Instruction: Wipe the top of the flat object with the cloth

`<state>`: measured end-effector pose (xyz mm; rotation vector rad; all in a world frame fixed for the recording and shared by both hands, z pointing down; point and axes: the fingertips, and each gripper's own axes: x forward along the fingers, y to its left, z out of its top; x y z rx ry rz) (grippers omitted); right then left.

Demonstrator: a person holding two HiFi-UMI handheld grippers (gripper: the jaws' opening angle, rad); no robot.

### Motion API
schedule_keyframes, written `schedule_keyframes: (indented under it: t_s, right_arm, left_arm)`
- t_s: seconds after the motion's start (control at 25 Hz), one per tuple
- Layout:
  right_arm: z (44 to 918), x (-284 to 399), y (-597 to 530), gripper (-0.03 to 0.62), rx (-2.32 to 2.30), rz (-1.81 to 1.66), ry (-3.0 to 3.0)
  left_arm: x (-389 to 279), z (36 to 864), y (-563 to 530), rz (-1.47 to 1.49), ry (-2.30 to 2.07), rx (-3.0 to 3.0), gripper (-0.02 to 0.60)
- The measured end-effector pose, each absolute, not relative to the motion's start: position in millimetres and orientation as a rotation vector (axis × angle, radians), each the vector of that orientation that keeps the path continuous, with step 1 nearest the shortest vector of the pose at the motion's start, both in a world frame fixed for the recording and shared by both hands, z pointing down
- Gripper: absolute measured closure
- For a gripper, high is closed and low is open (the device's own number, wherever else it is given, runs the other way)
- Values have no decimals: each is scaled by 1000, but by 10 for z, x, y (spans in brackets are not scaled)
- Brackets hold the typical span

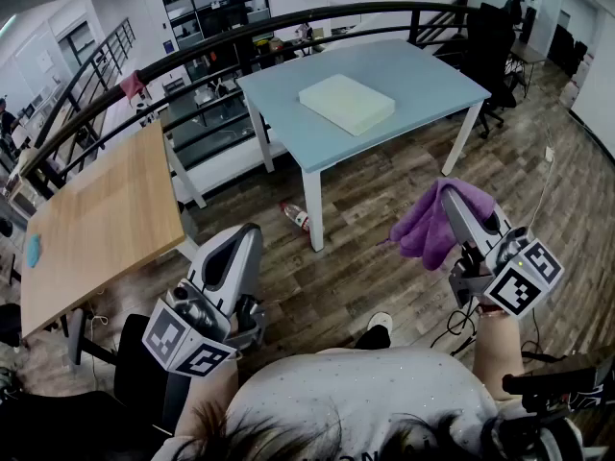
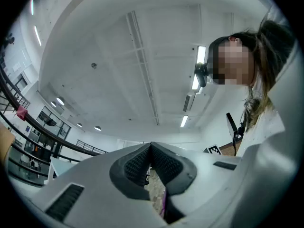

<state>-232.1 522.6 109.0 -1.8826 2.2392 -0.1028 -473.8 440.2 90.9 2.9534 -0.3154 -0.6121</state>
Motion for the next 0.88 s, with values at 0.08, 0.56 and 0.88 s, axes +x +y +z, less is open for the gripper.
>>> schedule_keyframes:
  t_s: [0.08,0.56,0.88]
  right_arm:
    - [1091,-2301,5221,577,-1880,-106,2235]
    - [1377,-2070,5092,577,-1900,-182,2219]
    - [1595,-1372,4365,577,-1917,-128,2301]
  left_arm:
    - [-4718,909,4415,-609,-313,2956,580]
    - [-4482,1108,4234,-515,-326,2929,580]
    - [-3675,1186,3626,-523,-285,2932,580]
